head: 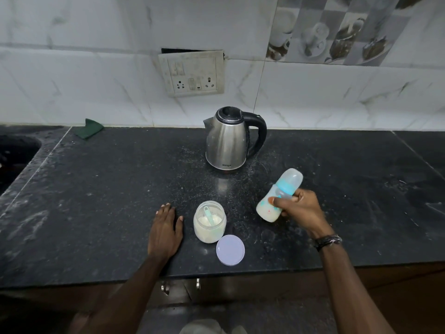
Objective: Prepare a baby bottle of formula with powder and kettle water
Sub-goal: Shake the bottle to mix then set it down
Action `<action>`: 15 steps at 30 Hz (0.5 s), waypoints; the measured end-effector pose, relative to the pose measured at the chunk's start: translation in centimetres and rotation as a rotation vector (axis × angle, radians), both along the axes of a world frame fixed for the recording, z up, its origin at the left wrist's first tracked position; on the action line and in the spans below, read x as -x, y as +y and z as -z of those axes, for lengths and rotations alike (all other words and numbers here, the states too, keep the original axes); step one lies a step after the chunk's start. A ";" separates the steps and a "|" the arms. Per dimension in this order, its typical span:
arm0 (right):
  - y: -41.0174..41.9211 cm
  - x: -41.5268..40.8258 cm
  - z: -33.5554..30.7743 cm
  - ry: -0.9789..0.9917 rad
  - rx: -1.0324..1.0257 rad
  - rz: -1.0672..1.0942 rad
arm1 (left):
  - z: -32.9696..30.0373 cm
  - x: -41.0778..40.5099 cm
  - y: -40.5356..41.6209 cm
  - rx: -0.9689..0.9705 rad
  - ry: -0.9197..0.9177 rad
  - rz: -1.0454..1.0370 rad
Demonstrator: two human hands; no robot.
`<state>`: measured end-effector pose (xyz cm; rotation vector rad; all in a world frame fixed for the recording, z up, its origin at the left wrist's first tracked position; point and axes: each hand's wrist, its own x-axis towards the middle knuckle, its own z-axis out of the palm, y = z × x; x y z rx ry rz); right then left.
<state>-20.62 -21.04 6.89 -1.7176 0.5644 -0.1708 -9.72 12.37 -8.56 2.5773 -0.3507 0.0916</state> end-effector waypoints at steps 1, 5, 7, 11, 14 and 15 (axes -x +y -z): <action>0.0 -0.1 0.0 0.028 0.025 0.000 | 0.0 0.0 0.0 -0.004 -0.001 -0.001; 0.2 -0.2 0.4 0.029 0.028 0.013 | 0.0 -0.1 0.0 -0.002 -0.010 0.003; 0.0 -0.2 0.3 0.031 0.064 0.044 | 0.2 -0.1 0.0 -0.010 0.000 0.003; 0.4 0.0 0.5 0.060 0.064 -0.016 | 0.0 -0.1 0.0 0.005 -0.007 -0.007; 0.2 -0.2 0.6 0.033 0.107 0.072 | 0.0 0.0 -0.1 0.001 0.006 -0.006; 0.3 -0.1 0.5 0.081 0.134 0.035 | 0.0 0.1 0.0 -0.001 0.004 -0.006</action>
